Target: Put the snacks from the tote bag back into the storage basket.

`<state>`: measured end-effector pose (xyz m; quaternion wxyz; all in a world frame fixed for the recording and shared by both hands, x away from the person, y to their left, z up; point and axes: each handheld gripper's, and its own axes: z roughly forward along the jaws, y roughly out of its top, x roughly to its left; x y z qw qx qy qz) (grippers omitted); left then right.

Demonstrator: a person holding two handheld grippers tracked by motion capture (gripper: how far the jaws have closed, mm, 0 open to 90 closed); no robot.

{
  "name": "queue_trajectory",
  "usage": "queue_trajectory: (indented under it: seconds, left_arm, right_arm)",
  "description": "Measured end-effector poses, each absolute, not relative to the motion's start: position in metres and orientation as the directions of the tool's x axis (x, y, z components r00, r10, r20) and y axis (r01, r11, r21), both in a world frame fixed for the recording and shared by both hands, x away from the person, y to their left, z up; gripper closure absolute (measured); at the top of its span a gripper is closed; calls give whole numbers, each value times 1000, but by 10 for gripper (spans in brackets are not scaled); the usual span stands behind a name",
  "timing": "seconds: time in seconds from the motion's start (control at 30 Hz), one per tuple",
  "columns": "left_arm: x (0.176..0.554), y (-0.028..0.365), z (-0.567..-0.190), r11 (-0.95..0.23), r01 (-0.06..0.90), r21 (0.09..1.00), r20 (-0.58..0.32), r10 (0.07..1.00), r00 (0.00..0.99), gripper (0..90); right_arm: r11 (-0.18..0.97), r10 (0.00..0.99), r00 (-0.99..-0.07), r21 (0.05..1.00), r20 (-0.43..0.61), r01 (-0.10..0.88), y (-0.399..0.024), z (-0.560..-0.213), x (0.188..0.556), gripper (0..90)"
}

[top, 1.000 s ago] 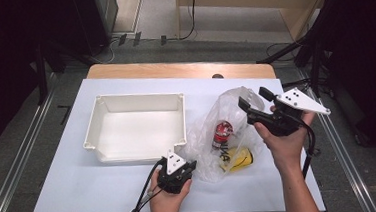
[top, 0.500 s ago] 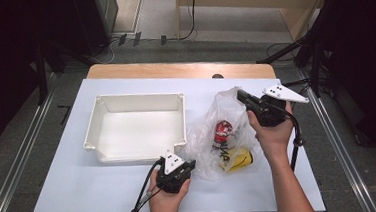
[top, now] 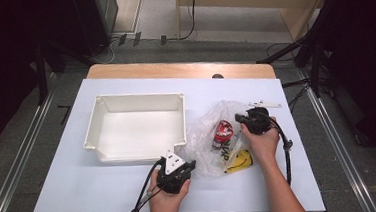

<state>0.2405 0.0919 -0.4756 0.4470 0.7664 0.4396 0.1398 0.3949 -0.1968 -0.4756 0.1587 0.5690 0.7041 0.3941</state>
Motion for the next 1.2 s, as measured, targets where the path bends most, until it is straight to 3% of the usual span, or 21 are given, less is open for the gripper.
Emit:
queue_trajectory:
  seconds: [0.3, 0.33, 0.37, 0.4, 0.5, 0.67, 0.8, 0.87, 1.03, 1.2]
  left_arm:
    - [240, 91, -476, -216, 547, 809, -172, 803, 571, 879]
    - [240, 91, -476, -216, 547, 809, -172, 803, 571, 878]
    - [240, 91, -476, -214, 546, 810, -174, 802, 572, 878]
    - [240, 92, -476, -214, 547, 809, -176, 800, 574, 875]
    - [240, 92, -475, -214, 543, 812, -177, 796, 579, 874]
    - [239, 91, -475, -214, 540, 814, -173, 798, 578, 875]
    - [239, 91, -475, -218, 540, 813, -169, 799, 577, 875]
    - [239, 91, -475, -216, 538, 814, -170, 798, 578, 875]
    - [238, 92, -475, -215, 537, 816, -172, 796, 580, 875]
    - [238, 92, -475, -214, 535, 817, -174, 794, 583, 875]
  right_arm:
    - [59, 951, -262, 736, 164, 674, -205, -485, 389, 895]
    - [57, 953, -258, 743, 158, 667, -204, -483, 387, 838]
    - [57, 953, -258, 743, 158, 667, -204, -483, 387, 838]
    - [24, 943, -270, 768, 196, 640, -206, -478, 381, 696]
    - [-2, 929, -298, 806, 221, 592, -208, -463, 365, 555]
    - [-78, 909, -320, 863, 268, 499, -216, -435, 330, 506]
    - [-92, 895, -358, 895, 266, 436, -217, -420, 306, 544]
    - [-63, 883, -405, 914, 239, 402, -215, -410, 287, 709]
    - [-20, 860, -457, 910, 227, 415, -207, -417, 271, 887]
    - [42, 848, -486, 889, 210, 457, -191, -442, 272, 900]
